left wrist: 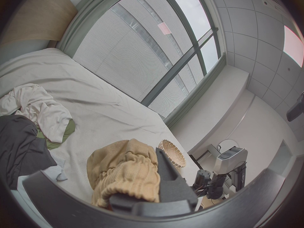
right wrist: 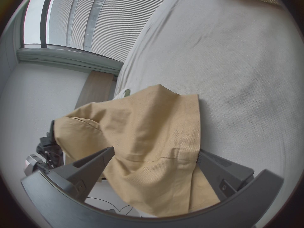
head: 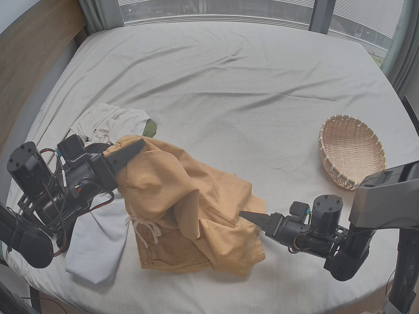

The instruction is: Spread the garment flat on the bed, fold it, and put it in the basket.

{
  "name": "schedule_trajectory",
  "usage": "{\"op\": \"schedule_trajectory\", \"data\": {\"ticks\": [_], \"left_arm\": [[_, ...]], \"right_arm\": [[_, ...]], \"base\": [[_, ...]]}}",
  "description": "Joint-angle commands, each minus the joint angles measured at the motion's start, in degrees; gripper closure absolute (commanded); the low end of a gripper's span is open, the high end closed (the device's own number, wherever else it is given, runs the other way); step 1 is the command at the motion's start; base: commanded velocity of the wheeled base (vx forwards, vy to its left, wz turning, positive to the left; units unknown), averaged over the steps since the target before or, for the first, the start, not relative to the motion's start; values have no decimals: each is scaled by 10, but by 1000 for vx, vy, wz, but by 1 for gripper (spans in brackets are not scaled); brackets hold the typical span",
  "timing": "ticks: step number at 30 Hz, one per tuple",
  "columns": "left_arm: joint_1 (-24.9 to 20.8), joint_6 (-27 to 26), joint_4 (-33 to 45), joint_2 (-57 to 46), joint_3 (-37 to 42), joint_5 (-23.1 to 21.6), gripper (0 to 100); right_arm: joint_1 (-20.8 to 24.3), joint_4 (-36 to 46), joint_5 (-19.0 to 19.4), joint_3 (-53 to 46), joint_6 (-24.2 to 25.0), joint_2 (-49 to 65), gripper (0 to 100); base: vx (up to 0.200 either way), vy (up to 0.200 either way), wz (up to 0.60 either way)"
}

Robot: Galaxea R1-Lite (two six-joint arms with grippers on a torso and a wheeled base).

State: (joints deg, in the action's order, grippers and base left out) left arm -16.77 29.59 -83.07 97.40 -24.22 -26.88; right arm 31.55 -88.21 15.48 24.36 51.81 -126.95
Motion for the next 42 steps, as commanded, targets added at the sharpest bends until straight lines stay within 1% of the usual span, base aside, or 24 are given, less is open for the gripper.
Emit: {"op": "schedule_trajectory", "data": {"ticks": [1, 7, 14, 25, 32, 39, 40, 42], "left_arm": [[14, 0, -16, 20, 1, 0, 100], [16, 1, -52, 35, 19, 1, 100], [17, 0, -52, 34, 32, 1, 100], [15, 0, -53, 31, 32, 2, 100], [15, -1, -53, 30, 35, 1, 100], [13, -1, -53, 30, 34, 1, 100], [13, -1, -53, 30, 34, 1, 100], [14, -1, -53, 30, 34, 1, 100]], "right_arm": [[14, 0, 9, -27, 12, 74, 0], [26, 0, 10, -38, 17, 88, 0], [25, -1, 11, -28, 17, 72, 0], [26, -1, 11, 18, 17, 12, 0], [26, -1, 12, 44, 16, -1, 0], [26, -1, 12, 46, 16, -6, 0], [26, -1, 16, 46, 16, -7, 100], [25, -1, 17, 43, 16, -8, 100]], "base": [[0, 0, 0], [0, 0, 0], [0, 0, 0], [0, 0, 0], [0, 0, 0], [0, 0, 0], [0, 0, 0], [0, 0, 0]]}}
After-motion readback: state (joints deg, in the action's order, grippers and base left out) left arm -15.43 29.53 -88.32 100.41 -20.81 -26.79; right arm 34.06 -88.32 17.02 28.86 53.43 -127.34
